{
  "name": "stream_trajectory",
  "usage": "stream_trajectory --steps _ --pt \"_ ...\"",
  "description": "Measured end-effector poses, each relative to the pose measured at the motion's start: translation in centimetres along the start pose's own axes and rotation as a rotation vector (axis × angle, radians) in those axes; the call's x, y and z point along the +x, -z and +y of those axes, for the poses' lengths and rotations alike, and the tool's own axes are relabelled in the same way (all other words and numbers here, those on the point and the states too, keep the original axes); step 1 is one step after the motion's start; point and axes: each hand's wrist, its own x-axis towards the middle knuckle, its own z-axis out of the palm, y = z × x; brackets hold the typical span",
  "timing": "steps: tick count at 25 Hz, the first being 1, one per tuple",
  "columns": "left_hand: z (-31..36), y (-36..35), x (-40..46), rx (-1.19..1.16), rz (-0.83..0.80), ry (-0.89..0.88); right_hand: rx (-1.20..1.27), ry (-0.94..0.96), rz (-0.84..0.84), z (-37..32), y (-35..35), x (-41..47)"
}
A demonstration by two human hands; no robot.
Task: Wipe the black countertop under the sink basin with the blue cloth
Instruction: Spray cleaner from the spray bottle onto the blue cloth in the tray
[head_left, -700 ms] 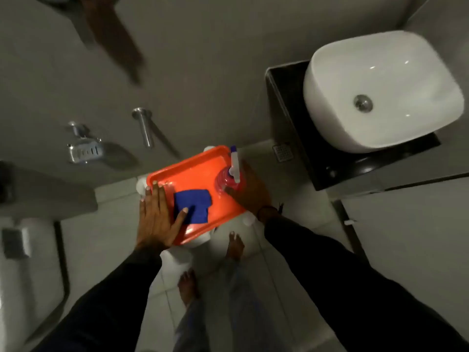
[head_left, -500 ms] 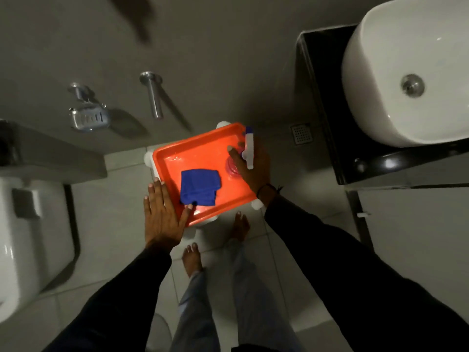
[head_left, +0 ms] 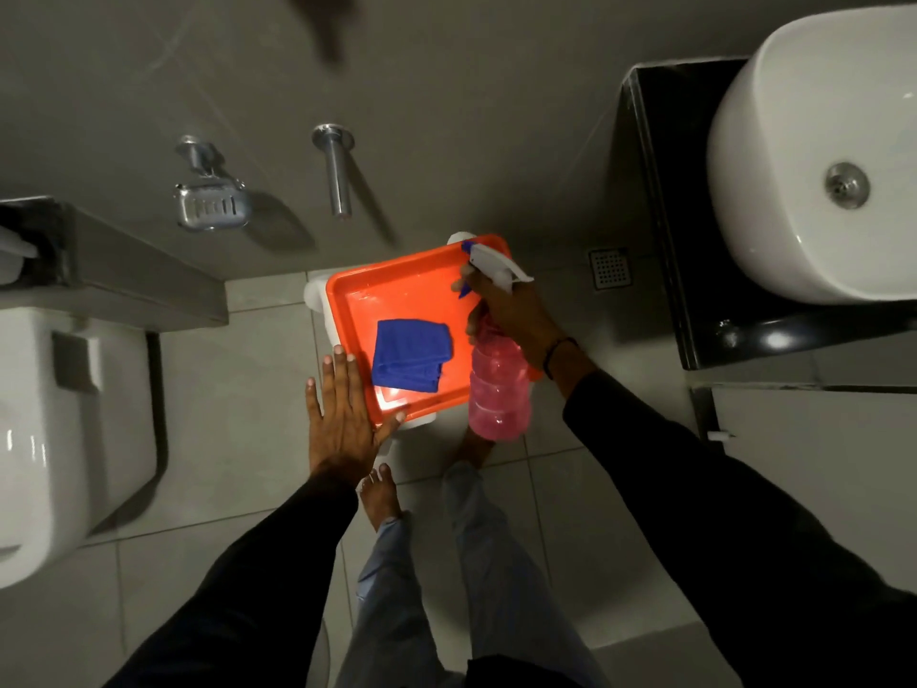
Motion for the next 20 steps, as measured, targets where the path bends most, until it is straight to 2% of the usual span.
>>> stream_trajectory --steps 7,12,16,20 --pt "-0.6 -0.5 0.1 0.019 -0.004 -0.026 -0.62 -0.162 -0.133 7.4 -0.5 -3.4" --pt "-1.1 -0.5 0.0 0.015 0.008 -0.061 -0.61 -0.285 -0.11 9.2 -1.3 -4.3" --pt "-1.1 -0.4 0.0 0.018 -0.002 -0.063 -0.674 -0.304 -0.131 9.3 -1.5 -5.0" --pt "-1.2 -0.5 0.2 0.006 -0.015 -0.058 -0.869 -0.282 -0.228 9.2 -1.7 -4.3"
